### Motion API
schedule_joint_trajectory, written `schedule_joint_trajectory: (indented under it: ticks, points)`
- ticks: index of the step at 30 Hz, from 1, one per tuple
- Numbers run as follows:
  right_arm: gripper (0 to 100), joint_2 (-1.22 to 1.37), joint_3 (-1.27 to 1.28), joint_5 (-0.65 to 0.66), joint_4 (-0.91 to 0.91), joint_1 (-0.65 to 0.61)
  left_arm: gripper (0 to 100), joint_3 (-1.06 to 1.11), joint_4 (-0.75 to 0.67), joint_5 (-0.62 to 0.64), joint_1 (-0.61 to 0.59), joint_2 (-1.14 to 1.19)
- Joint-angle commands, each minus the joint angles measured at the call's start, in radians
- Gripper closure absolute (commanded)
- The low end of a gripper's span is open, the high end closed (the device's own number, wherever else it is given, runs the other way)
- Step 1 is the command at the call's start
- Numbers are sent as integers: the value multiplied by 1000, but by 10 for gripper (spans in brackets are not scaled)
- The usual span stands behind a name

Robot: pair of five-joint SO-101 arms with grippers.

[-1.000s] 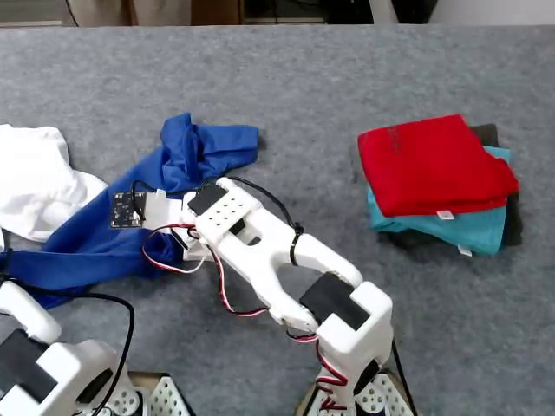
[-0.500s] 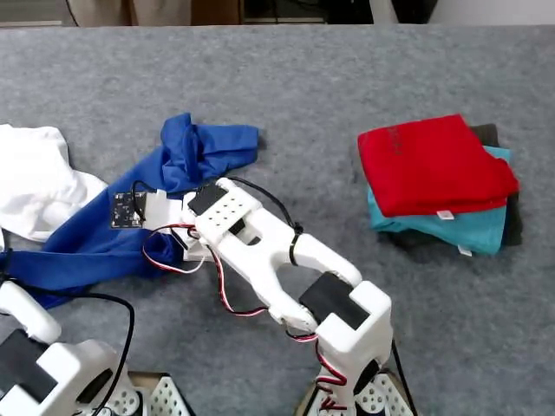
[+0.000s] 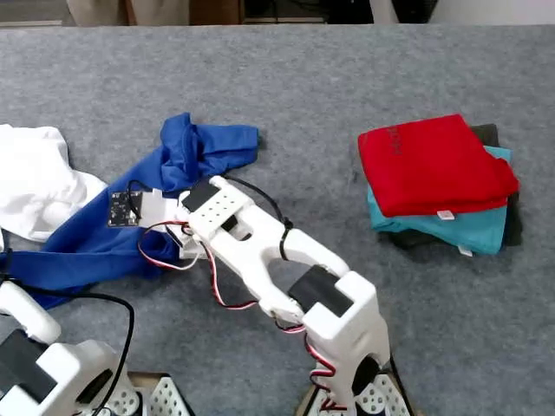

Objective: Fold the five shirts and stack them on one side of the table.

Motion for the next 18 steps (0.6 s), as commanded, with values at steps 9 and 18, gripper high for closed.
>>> schedule_joint_trajectory:
  ticks: [9,18]
  points:
    - [943,-1,-47,5,43,28,982,-17,-15,-2,2,-13]
    - [824,-1,-47,130,143,27,982,-14,-15,-2,2,-13]
